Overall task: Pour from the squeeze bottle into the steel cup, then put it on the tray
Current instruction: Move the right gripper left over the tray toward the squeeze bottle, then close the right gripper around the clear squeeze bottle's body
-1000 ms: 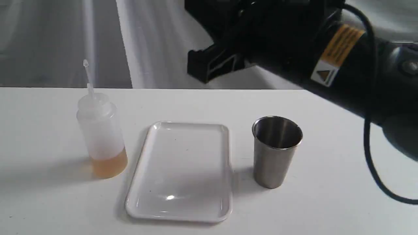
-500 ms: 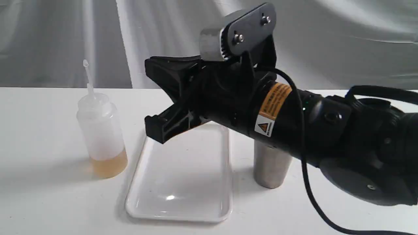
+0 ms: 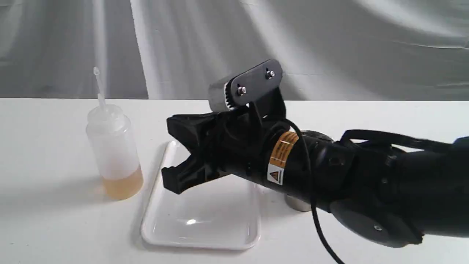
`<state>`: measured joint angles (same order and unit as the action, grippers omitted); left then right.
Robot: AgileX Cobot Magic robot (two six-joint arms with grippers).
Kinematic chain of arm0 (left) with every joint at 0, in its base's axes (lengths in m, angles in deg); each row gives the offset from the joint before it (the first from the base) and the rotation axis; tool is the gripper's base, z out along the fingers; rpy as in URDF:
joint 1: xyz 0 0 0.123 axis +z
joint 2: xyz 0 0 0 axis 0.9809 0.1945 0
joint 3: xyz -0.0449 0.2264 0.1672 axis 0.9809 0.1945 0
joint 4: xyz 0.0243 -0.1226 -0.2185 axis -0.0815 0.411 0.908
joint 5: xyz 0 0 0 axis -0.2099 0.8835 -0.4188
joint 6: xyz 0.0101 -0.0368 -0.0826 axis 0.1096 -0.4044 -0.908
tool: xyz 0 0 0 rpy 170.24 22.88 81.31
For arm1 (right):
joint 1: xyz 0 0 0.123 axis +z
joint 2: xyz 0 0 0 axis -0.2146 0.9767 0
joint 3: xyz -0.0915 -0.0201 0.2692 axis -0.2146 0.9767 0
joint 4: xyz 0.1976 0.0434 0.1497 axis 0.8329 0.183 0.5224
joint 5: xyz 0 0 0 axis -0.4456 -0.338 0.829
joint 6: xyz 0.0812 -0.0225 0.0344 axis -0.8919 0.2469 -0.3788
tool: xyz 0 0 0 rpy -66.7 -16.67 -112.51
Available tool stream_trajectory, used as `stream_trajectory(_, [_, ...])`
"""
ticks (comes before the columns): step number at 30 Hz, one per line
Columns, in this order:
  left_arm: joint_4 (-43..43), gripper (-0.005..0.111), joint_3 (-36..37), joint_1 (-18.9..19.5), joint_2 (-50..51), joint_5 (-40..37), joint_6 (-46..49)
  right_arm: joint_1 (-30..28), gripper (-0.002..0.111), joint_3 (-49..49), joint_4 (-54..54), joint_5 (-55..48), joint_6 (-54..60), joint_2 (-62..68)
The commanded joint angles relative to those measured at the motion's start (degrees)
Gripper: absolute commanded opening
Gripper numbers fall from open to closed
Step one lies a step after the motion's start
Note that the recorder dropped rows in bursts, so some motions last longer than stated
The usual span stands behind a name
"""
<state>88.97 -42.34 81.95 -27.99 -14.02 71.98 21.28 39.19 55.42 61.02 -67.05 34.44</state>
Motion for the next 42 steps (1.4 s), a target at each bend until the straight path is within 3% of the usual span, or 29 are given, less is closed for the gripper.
stream_trajectory(1, [0.04,0.000,0.25,-0.46,-0.15,0.43,-0.13,0.34,0.000,0.38,0.23,3.49,-0.30,1.25])
stream_trajectory(5, [0.04,0.000,0.25,-0.46,-0.15,0.43,-0.13,0.34,0.009,0.88,0.03,6.73,2.26,2.10])
stream_trajectory(9, [0.04,0.000,0.25,-0.46,-0.15,0.43,-0.13,0.34,0.037,0.88,-1.29,6.85,2.26,2.10])
stream_trajectory(10, [0.04,0.000,0.25,-0.46,-0.15,0.43,-0.31,0.34,0.046,0.88,-1.55,6.85,2.26,2.10])
stream_trajectory(12, [0.04,0.000,0.25,-0.46,-0.15,0.43,-0.31,0.34,0.080,0.88,-1.78,6.85,2.26,2.10])
stream_trajectory(14, [0.04,0.000,0.25,-0.46,-0.15,0.43,-0.31,0.57,0.105,0.88,-1.90,7.89,2.26,2.40])
stream_trajectory(23, [0.04,0.000,0.25,-0.46,-0.15,0.43,-0.14,1.17,0.105,0.88,-2.34,15.79,2.83,6.91])
stream_trajectory(32, [0.04,0.000,0.25,-0.46,-0.15,0.43,-0.14,2.39,0.105,0.88,-1.89,15.96,10.20,10.70])
stream_trajectory(42, [0.04,0.000,0.25,-0.46,-0.15,0.43,-0.26,2.39,0.105,-7.44,-0.26,10.56,7.96,16.99])
